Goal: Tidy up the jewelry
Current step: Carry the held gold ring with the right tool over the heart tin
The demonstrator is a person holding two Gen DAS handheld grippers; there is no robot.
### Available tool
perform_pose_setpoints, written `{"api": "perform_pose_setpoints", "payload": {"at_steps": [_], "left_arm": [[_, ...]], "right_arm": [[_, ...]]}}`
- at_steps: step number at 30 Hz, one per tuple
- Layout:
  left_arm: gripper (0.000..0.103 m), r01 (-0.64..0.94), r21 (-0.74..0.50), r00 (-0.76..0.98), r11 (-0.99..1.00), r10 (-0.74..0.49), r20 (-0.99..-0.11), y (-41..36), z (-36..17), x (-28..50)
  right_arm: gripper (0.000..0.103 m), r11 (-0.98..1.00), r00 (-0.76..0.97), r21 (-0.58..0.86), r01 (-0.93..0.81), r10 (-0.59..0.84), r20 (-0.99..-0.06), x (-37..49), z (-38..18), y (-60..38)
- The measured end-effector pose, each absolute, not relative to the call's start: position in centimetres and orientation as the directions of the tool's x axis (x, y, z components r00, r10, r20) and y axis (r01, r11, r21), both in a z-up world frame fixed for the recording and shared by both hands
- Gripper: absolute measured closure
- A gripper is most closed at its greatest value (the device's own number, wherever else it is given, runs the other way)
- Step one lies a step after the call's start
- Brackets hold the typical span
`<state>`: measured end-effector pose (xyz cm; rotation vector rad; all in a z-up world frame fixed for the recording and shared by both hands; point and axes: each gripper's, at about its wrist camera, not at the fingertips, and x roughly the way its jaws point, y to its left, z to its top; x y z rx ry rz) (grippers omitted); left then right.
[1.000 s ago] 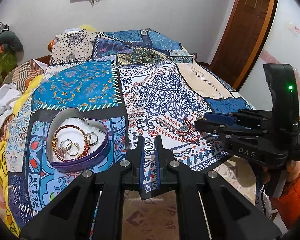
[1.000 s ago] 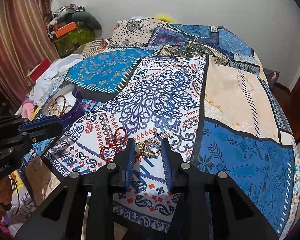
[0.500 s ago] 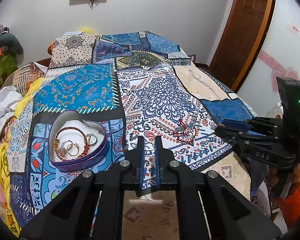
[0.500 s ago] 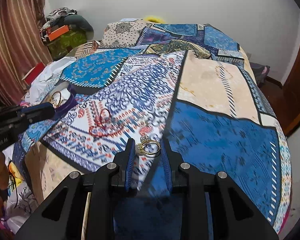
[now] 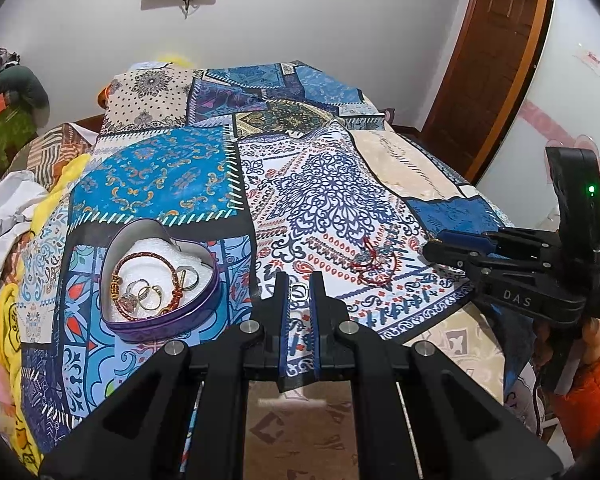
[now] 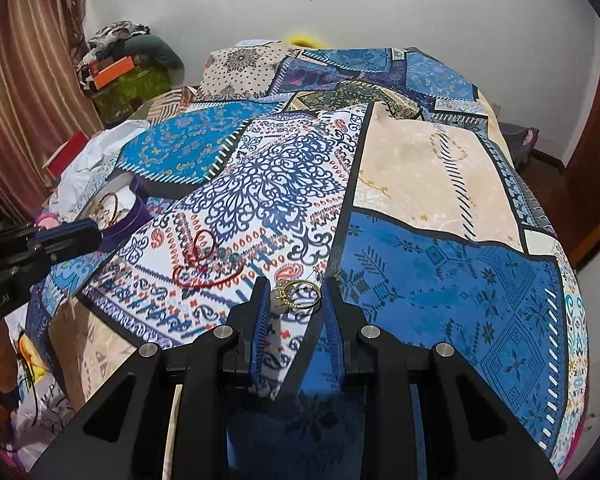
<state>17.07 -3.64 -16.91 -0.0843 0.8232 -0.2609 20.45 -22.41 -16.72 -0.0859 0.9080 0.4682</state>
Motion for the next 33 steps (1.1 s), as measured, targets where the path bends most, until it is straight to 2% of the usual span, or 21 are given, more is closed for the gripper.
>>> {"api": "perform_pose_setpoints", "payload": {"at_steps": [19, 33], "left_arm": [[0.095, 0.187, -0.18, 0.65, 0.966, -0.26, -0.714, -3.4, -17.1, 17.4], [0.095, 0.161, -0.17, 0.688, 0.972, -0.234, -0.687, -1.7, -15.8, 16.3]], "right_arm": [[0.079, 0.869, 0.615, 0.101, -0.485, 0.421, -0.666, 19.5, -12.2, -20.8], [0.079, 0.822, 0.607, 0.109, -0.559, 0.496, -0.621, 18.6, -10.2, -17.3]]}}
